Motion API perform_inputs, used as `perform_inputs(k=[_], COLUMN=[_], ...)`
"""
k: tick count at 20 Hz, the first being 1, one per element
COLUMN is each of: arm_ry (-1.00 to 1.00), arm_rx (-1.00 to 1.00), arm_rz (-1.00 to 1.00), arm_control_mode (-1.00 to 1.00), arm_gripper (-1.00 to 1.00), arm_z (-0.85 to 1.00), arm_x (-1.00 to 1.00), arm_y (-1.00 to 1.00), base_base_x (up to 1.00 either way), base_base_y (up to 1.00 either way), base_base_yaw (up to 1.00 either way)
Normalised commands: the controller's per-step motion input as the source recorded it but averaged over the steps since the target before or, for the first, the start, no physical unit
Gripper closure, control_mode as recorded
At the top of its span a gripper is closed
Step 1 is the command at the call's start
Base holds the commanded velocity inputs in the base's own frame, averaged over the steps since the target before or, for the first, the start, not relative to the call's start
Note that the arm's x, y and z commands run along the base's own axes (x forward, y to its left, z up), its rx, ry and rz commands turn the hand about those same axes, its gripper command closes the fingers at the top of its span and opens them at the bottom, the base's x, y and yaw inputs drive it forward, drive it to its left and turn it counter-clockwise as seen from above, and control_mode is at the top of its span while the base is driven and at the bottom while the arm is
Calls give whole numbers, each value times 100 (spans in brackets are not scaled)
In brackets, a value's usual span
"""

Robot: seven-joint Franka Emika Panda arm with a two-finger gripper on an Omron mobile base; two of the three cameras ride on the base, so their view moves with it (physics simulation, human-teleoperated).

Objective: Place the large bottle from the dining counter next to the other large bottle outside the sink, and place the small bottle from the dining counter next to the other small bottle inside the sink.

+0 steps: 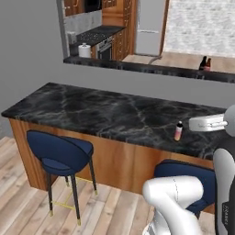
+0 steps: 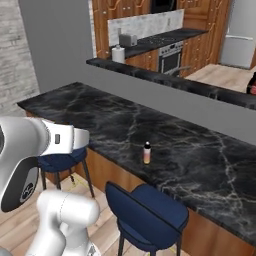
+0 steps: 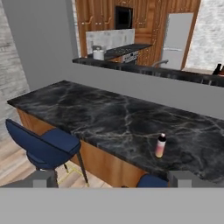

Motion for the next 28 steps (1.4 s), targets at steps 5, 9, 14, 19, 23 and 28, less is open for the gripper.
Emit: perform_inputs(k=[5, 9, 14, 19, 23, 28], arm_ry=[0, 0, 0, 0, 0, 0], arm_rx=[0, 0, 0, 0, 0, 0], arm_rz=[0, 0, 0, 0, 0, 0], arm_control_mode=[100, 100, 100, 100, 100, 100], arm_gripper=[-100, -100, -100, -100, -100, -100], arm_z=[0, 0, 0, 0, 0, 0], arm_x=[0, 0, 0, 0, 0, 0], arm_y=[0, 0, 0, 0, 0, 0], base_base_x=[0, 0, 0, 0, 0, 0], base_base_y=[0, 0, 0, 0, 0, 0], base_base_yaw=[-25, -25, -25, -25, -22, -19])
